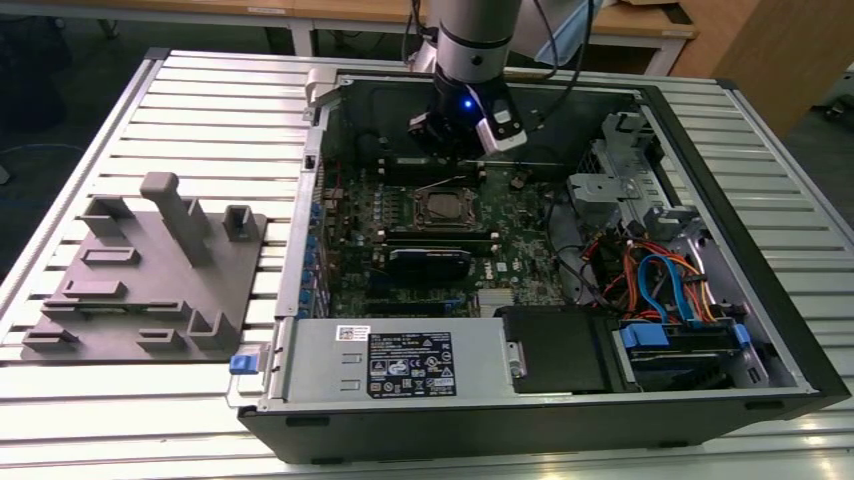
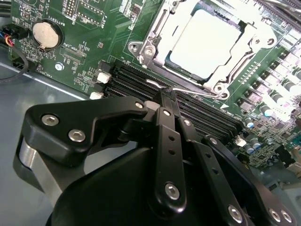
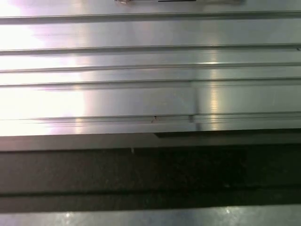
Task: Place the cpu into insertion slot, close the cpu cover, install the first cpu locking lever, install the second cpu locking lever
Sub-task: 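Install the first cpu locking lever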
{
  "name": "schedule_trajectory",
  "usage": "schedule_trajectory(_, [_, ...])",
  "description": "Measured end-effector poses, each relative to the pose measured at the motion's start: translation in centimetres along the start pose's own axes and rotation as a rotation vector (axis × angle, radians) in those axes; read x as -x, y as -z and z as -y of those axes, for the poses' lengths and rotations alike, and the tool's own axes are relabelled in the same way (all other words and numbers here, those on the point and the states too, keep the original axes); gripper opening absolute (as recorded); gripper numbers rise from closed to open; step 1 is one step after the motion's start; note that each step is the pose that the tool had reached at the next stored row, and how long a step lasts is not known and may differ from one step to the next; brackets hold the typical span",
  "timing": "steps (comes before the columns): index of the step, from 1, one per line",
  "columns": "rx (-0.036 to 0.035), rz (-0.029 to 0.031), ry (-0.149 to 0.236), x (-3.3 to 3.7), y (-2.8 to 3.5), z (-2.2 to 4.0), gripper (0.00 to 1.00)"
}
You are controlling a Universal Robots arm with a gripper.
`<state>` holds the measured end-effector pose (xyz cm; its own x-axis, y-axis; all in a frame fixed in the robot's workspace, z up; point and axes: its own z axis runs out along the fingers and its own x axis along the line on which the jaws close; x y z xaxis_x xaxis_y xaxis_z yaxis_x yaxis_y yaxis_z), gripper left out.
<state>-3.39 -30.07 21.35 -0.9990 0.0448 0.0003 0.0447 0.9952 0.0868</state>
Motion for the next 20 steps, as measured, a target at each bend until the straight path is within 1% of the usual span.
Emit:
schedule_trajectory(7, [-0.0002, -0.0002, 0.000, -0.92, 0.12, -0.01, 0.10])
schedule_trajectory(10, [0.0030, -0.0003, 0.000, -1.09, 0.33, -0.02, 0.10])
schedule_trajectory(15, [0.0047, -0.0003, 0.000, -1.55, 0.65, -0.02, 0.10])
schedule_trajectory(18, [0.0048, -0.0003, 0.000, -1.66, 0.77, -0.03, 0.10])
schedule_trajectory(20, [0.0029, -0.0002, 0.000, -1.66, 0.77, -0.02, 0.10])
